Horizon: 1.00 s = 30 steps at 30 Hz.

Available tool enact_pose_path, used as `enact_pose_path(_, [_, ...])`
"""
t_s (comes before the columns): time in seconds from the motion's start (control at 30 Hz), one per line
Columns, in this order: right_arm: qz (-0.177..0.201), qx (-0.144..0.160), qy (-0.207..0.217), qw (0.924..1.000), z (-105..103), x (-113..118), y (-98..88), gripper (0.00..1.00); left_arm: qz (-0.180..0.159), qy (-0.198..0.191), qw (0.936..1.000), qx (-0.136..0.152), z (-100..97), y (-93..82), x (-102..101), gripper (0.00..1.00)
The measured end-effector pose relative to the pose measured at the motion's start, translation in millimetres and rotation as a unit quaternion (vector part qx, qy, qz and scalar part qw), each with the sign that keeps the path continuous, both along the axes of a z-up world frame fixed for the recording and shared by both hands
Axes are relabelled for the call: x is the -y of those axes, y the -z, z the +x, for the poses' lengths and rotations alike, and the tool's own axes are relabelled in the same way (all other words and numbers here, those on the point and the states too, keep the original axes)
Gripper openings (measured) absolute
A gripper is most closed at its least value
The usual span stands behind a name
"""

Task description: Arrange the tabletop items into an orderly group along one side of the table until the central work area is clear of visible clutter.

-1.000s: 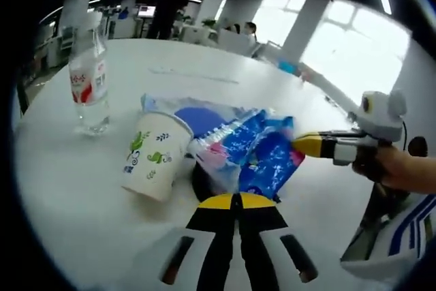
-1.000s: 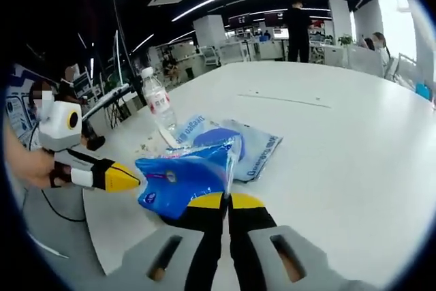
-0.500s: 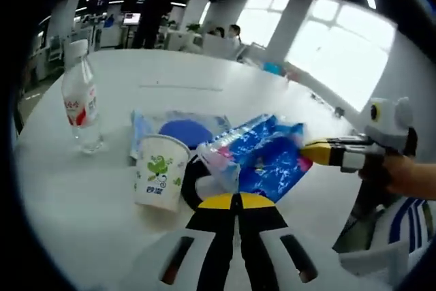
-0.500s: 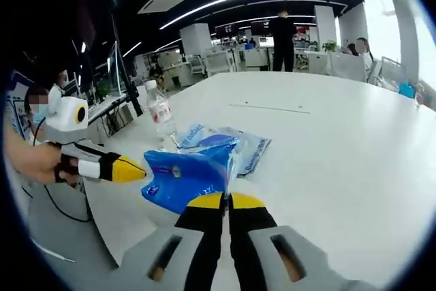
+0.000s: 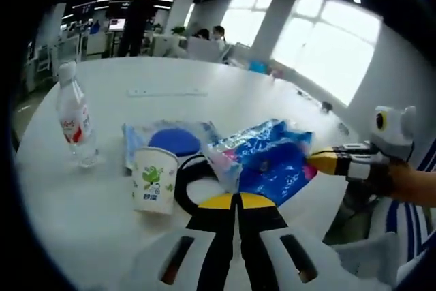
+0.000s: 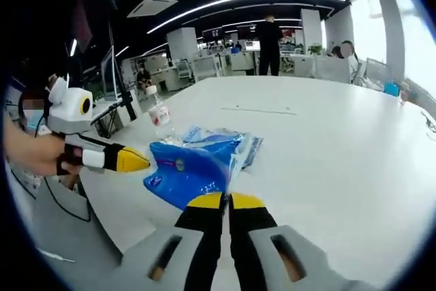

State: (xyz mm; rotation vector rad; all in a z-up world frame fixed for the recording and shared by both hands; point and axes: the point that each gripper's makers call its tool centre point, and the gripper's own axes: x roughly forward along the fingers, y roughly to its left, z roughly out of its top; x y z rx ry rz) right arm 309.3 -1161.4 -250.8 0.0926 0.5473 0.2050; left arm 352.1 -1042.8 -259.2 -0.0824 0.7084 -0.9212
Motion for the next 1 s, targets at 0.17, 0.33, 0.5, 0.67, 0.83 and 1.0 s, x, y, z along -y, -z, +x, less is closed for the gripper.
enact_pose_path(0.17, [0.002, 0.009, 0.009, 0.9999, 4, 7, -7.2, 0.0, -0.006, -0.004, 1.0, -0.003, 6.2, -4.2, 6, 0.0])
enact_pose_path(0.33, [-0.004, 0.017, 0.013, 0.9998, 10, 28, -8.8, 0.0, -0.006, 0.003, 0.9999, 0.012, 10.9, -9.9, 29, 0.0])
enact_pose_path(0.5, [0.007, 0.012, 0.007, 0.9999, 15, 53, -8.4, 0.0, -0.006, -0.009, 0.9998, 0.018, 19.3, -16.5, 54, 0.0])
enact_pose_path(0.67, [0.01, 0.012, 0.005, 0.9999, 20, 85, -12.1, 0.0, -0.001, -0.01, 0.9996, 0.027, 20.3, -19.3, 83, 0.0])
enact_pose_path(0.83, [0.021, 0.014, 0.009, 0.9997, 22, 111, -10.8, 0.0, -0.001, -0.013, 0.9995, 0.029, 22.0, -22.8, 107, 0.0])
enact_pose_path(1.0, [0.029, 0.013, 0.01, 0.9994, 23, 127, -7.1, 0.0, 0.008, -0.012, 0.9995, 0.027, 23.9, -16.7, 123, 0.0])
